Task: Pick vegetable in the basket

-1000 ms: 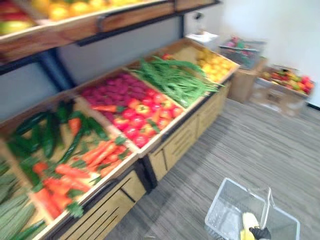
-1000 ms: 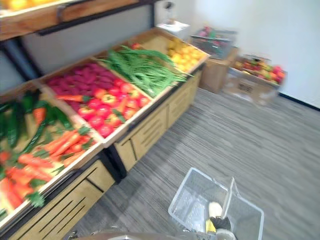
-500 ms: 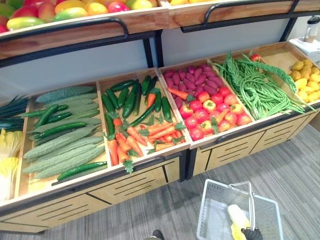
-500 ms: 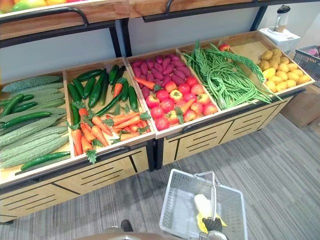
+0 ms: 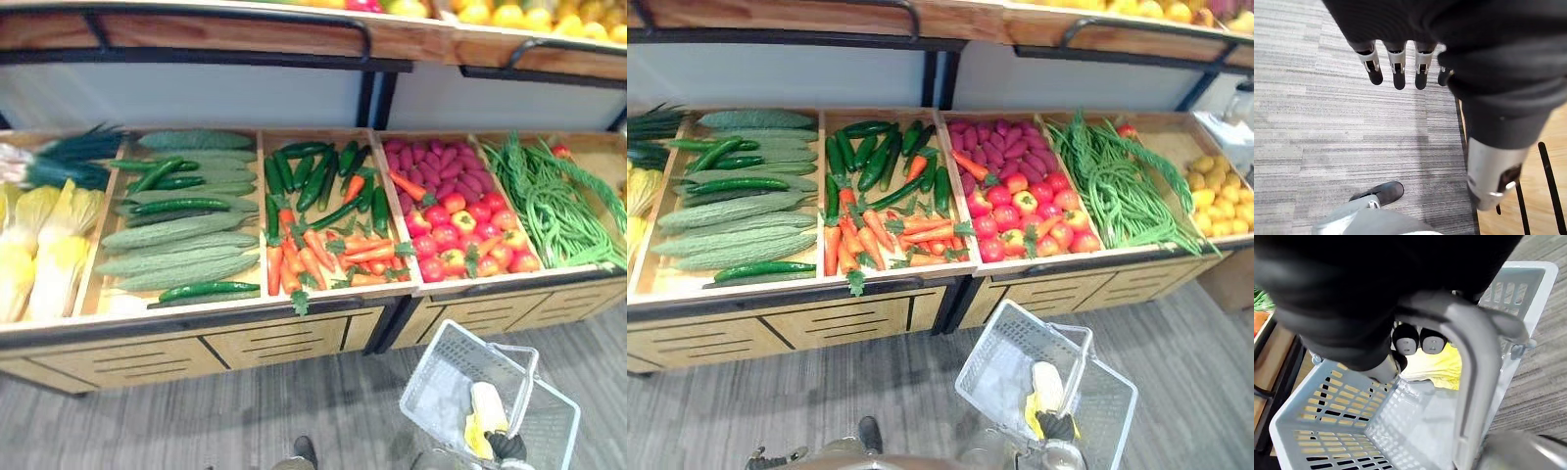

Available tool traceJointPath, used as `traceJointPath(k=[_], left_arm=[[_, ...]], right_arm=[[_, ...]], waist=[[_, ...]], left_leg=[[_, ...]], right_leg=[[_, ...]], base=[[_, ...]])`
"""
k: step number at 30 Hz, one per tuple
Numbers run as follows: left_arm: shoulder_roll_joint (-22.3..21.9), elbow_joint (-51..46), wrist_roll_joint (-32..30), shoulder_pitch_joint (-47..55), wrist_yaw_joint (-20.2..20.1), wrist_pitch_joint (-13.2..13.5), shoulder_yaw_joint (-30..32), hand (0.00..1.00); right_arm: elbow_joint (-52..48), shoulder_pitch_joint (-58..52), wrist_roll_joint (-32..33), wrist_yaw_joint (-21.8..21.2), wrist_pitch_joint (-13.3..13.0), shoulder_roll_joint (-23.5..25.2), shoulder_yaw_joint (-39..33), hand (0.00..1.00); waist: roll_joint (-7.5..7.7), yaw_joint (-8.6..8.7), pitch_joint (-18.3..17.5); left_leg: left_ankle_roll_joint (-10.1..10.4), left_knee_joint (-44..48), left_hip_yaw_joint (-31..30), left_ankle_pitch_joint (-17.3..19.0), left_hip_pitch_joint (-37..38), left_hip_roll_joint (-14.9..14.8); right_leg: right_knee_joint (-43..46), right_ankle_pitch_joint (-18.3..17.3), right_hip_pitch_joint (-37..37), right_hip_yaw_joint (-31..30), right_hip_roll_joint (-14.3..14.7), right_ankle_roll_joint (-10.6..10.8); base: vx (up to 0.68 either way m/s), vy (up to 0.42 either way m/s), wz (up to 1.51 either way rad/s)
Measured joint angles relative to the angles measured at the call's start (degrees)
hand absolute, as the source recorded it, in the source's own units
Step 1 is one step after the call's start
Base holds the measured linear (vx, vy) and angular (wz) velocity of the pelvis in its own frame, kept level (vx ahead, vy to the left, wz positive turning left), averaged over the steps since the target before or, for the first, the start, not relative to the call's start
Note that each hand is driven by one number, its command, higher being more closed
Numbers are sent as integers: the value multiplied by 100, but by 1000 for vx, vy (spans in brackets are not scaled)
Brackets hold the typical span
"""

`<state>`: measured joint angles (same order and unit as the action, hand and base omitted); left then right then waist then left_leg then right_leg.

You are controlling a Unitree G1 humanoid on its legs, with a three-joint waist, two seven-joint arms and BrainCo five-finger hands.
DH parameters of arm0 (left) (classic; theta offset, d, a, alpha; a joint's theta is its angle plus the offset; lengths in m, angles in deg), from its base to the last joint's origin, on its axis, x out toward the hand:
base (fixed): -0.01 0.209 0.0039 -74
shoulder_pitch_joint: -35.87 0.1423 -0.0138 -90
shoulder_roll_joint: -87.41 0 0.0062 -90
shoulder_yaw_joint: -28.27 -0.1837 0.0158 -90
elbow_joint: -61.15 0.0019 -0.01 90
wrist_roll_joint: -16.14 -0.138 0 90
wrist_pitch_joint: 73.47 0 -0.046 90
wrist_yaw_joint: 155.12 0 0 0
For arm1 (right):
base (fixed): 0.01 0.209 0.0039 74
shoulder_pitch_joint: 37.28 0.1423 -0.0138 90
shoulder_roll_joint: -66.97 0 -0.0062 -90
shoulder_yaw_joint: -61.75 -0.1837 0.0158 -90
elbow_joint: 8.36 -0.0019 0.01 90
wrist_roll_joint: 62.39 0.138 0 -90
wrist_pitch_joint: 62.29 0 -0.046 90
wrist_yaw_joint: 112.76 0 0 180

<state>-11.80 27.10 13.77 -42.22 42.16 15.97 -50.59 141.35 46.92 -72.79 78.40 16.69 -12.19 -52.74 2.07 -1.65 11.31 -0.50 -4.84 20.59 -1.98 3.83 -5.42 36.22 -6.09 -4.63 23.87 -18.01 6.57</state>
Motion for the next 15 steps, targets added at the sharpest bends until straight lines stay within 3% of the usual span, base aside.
traceJointPath(k=[1,3,4,5,7,9,12,15], left_arm=[[6,7,0,-34,-6,0,61,0],[6,9,0,-49,-10,6,163,0],[15,24,1,-20,-10,6,313,0],[16,53,0,6,-9,9,408,0],[-97,126,1,81,8,14,615,0],[-250,327,0,160,38,39,767,0],[-402,522,-27,172,94,57,822,0],[-402,481,-75,94,327,222,699,0]], right_arm=[[14,-21,85,35,38,15,-60,100],[113,-24,189,77,91,80,-258,100],[197,-16,205,91,133,147,-338,100],[214,-16,250,93,189,193,-417,100],[221,-3,352,96,314,186,-578,100],[237,-1,377,83,372,194,-622,100],[249,-145,381,101,493,144,-659,100],[255,-296,380,104,503,144,-601,100]], waist=[[6,-5,0],[72,-1,1],[182,-17,-5],[219,-20,-19],[117,-20,-93],[134,-32,-115],[-11,15,-202],[-32,26,-232]], left_leg=[[0,66,-130,0,-102,-14],[9,109,-263,-7,-177,12],[86,102,-288,-58,-168,61],[108,93,-331,-73,-154,80],[245,-33,-372,-145,-112,-60],[416,-113,-224,-269,-55,-97],[528,-113,-215,-337,97,-281],[599,-112,-209,-321,221,-383]], right_leg=[[-745,80,12,-342,220,124],[-1569,304,101,-619,353,234],[-1939,798,248,-683,386,206],[-2049,746,360,-633,396,161],[-2520,681,628,-532,614,154],[-3191,382,902,-467,763,70],[-3308,306,1064,-425,1001,-38],[-3349,166,1189,-407,1103,-66]], base=[[59,-103,71],[98,-162,66],[103,-210,58],[110,-282,40],[80,-219,14],[76,-231,-23],[70,-175,-11],[55,-111,0]])
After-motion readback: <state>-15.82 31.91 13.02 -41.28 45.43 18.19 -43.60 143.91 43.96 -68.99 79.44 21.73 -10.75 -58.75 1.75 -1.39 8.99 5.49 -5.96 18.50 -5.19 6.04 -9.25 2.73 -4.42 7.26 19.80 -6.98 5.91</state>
